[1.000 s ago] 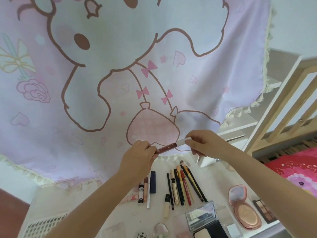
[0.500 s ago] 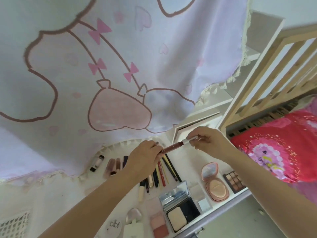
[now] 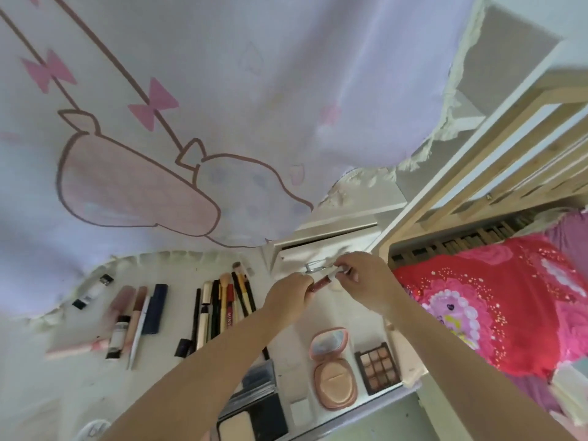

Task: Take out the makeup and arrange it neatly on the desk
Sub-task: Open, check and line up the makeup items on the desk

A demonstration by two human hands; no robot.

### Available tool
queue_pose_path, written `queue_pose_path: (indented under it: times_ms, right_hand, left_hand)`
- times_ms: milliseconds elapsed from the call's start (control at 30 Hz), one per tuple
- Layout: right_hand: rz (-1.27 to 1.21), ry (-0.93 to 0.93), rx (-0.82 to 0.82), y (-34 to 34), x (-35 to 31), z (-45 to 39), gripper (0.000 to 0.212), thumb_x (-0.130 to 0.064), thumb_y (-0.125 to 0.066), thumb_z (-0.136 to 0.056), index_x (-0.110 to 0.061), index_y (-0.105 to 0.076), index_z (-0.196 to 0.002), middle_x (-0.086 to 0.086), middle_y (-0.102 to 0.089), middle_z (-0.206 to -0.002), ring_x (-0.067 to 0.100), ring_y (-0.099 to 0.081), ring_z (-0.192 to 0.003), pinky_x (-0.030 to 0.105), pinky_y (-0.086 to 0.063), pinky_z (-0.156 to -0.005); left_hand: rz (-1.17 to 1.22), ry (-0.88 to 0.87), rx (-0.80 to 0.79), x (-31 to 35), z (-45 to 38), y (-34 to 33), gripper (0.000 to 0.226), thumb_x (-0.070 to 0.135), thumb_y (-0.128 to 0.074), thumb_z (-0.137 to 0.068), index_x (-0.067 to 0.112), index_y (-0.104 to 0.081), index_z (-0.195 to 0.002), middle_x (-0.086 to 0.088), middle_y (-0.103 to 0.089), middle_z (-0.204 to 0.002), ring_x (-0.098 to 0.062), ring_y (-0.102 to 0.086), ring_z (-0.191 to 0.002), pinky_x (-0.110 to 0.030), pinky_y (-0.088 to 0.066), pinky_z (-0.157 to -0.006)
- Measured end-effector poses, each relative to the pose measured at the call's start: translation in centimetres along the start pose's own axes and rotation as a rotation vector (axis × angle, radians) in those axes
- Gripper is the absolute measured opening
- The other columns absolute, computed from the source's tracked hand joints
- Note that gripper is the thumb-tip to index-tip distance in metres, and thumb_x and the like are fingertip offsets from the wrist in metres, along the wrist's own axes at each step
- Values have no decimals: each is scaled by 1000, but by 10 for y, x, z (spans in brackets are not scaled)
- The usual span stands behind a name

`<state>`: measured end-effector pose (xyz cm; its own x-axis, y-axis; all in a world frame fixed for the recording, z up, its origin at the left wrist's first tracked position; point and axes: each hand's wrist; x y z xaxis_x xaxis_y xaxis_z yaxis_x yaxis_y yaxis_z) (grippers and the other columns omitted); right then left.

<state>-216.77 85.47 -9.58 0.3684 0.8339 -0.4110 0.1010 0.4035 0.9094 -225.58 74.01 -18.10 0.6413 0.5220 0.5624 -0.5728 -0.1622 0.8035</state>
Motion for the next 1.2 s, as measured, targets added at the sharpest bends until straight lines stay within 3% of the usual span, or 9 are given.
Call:
queue_pose_path:
  times_ms: [133, 233, 533, 667, 733, 833, 1100, 1200]
  right_hand:
    - [172, 76, -130, -3, 11, -22, 22, -17, -46, -88, -8, -61, -103, 8, -63, -98, 24, -54, -97, 28, -41, -83]
    - [275, 163, -176, -6, 20, -31, 24, -20, -45, -89, -11, -61, -103, 5, -64, -100, 23, -52, -97, 29, -38, -84]
    - [317, 317, -228, -9, 40, -42, 25, -21, -46, -88, -14, -61, -107, 3, -65, -102, 22, -52, -97, 29, -37, -83]
    - [339, 350, -239, -9, 42, -44, 26, -21, -45, -88, -16, -60, -108, 1, -65, -106, 21, -52, -100, 28, -35, -82]
    - [347, 363, -241, -10, 43, -45, 26, -21, -45, -88, -18, -60, -108, -1, -64, -107, 20, -51, -101, 27, -33, -81]
    - [373, 374, -253, -11, 42, -44, 27, -22, -45, -87, -19, -59, -110, -1, -63, -108, 19, -51, -101, 27, -33, -80]
    - [365, 375, -227, -7, 35, -39, 40, -25, -50, -88, -21, -47, -128, 0, -56, -121, 20, -51, -111, 28, -36, -86]
    - [316, 403, -149, -9, 23, -37, 39, -22, -56, -86, -15, -54, -124, 5, -60, -117, 23, -52, -111, 29, -37, -91]
  left_hand:
    - [102, 80, 52, 5, -17, -21, 25, 23, -40, -95, 4, -58, -96, -11, -61, -99, -26, -57, -90, -32, -42, -77]
    - [174, 147, 106, 8, -23, -35, 32, 29, -39, -96, 4, -59, -89, -11, -62, -92, -25, -57, -85, -28, -40, -71]
    - [245, 257, 127, 7, -30, -52, 26, 23, -43, -94, 4, -61, -96, -11, -62, -99, -25, -57, -90, -26, -40, -72]
    - [211, 289, 123, 6, -30, -55, 22, 24, -43, -94, 10, -56, -84, -11, -61, -95, -27, -58, -88, -26, -40, -68]
    - [178, 289, 122, 4, -25, -54, 19, 23, -44, -94, 10, -59, -97, -9, -60, -106, -25, -58, -96, -26, -42, -75]
    - [118, 293, 121, -4, -14, -47, 33, 19, -46, -93, 12, -50, -125, -4, -52, -126, -21, -53, -111, -28, -44, -88]
    - [-33, 295, 181, -30, 24, -16, 34, 22, -43, -94, 14, -48, -127, -3, -49, -129, -17, -48, -116, -25, -44, -85]
    - [-82, 331, 190, -43, 43, -5, 32, 23, -43, -94, 13, -51, -123, -3, -51, -126, -17, -48, -115, -26, -44, -87]
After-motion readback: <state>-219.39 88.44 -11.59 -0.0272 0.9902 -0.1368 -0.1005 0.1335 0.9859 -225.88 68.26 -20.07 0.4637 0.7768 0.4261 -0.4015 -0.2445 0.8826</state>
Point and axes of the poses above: each hand's wrist, its own z-axis away from the middle knuckle, its own y-axis out of the back of the hand, x = y × z
